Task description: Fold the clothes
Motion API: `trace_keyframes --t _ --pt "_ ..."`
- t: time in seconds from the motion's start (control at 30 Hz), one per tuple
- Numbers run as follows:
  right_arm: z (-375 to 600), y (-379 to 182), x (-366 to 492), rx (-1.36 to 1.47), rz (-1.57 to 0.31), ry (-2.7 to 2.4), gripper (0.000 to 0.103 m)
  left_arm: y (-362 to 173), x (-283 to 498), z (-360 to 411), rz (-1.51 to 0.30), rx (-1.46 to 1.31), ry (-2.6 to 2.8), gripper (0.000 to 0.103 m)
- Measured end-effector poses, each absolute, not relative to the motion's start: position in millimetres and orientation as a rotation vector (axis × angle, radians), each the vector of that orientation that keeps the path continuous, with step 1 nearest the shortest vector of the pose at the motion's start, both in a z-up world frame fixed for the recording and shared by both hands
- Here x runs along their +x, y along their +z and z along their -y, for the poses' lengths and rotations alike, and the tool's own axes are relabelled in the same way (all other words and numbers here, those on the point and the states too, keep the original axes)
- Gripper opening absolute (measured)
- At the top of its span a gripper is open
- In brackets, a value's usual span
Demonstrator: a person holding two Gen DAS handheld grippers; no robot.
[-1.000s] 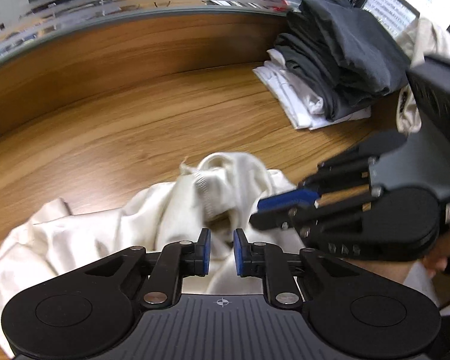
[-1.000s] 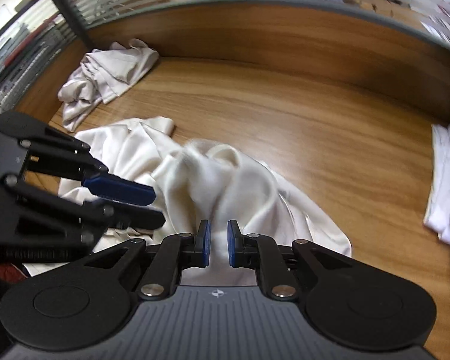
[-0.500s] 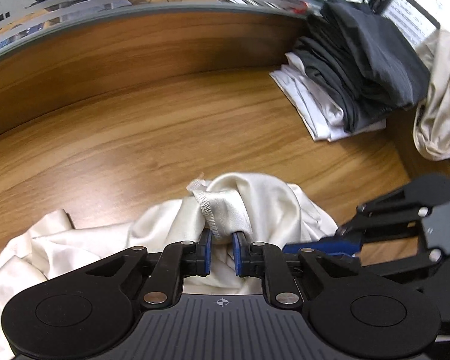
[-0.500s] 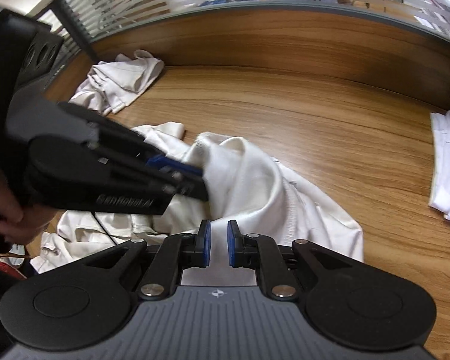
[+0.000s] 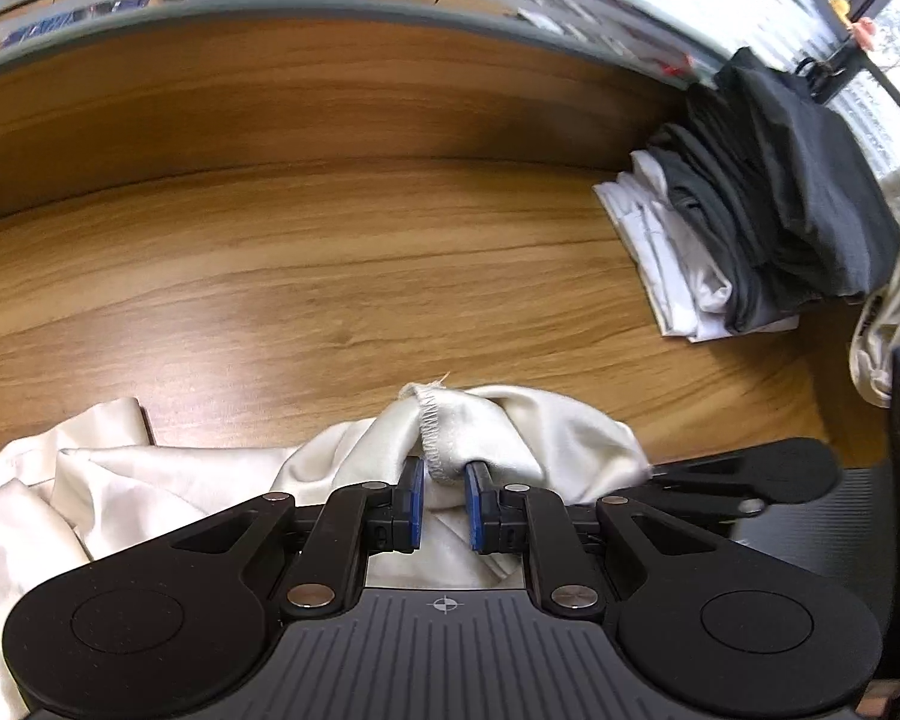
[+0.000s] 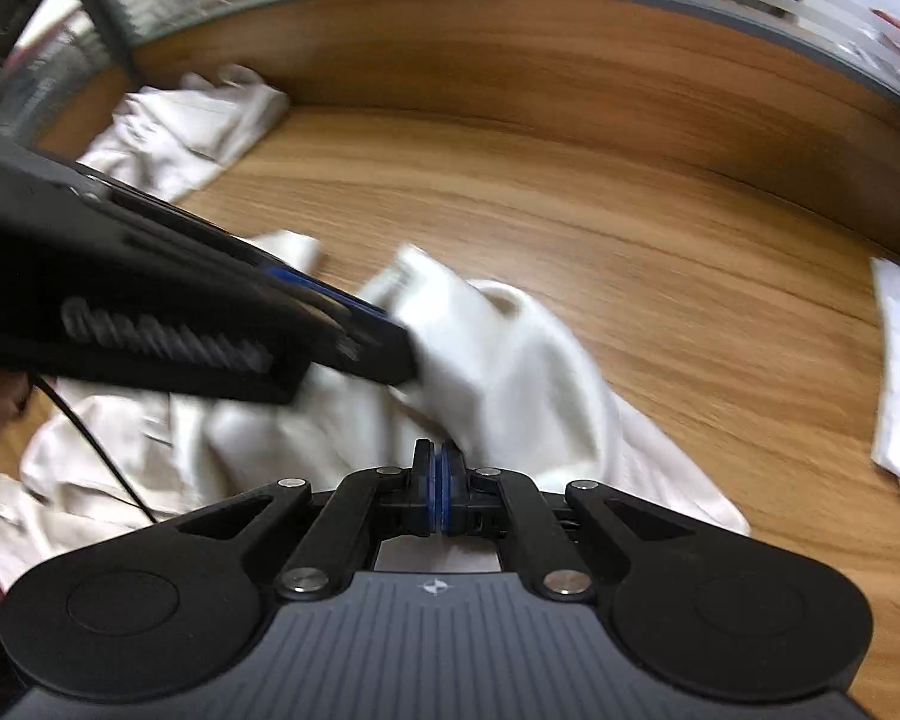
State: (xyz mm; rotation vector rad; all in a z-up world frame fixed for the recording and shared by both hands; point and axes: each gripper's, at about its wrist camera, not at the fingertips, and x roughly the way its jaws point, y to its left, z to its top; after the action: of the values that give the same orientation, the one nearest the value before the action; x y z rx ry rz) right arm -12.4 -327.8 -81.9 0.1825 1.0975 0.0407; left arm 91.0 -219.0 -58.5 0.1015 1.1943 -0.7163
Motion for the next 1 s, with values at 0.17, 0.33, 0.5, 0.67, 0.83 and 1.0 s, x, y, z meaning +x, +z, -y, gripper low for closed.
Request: trace_keyframes --t 0.17,0.33,0.5,0.67,0.83,1.0 --pt "359.3 -89.9 -31.5 0.229 -1.125 -0.063 0.001 -68.3 87.6 229.7 -1.216 0.170 -0.770 0.017" --pt "373.4 -87.0 -42.2 0.298 -1.112 -0.091 0.002 -71.8 76.0 242.5 -1.211 0.257 -0.853 0.017" --pt "369.0 -81.7 -47.6 0.310 -1.098 -0.039 0.003 -77.4 69.5 250.2 -1.206 0.314 -0.887 0.017" --pt "359.0 -79.3 -55.2 0.321 -1.093 -0.006 0.005 -88.4 76.1 252.6 -1.215 0.298 -0.862 0.026" --pt "357.8 -76.1 -61.6 0.327 -1.094 -0.002 0.025 -95.1 81.4 255.0 -1.227 0.227 -0.874 0.041" --pt "355.7 -75.0 -71.5 0.318 -1.102 -0.005 0.039 -98.3 82.1 260.2 -1.220 0.206 -0.865 0.039"
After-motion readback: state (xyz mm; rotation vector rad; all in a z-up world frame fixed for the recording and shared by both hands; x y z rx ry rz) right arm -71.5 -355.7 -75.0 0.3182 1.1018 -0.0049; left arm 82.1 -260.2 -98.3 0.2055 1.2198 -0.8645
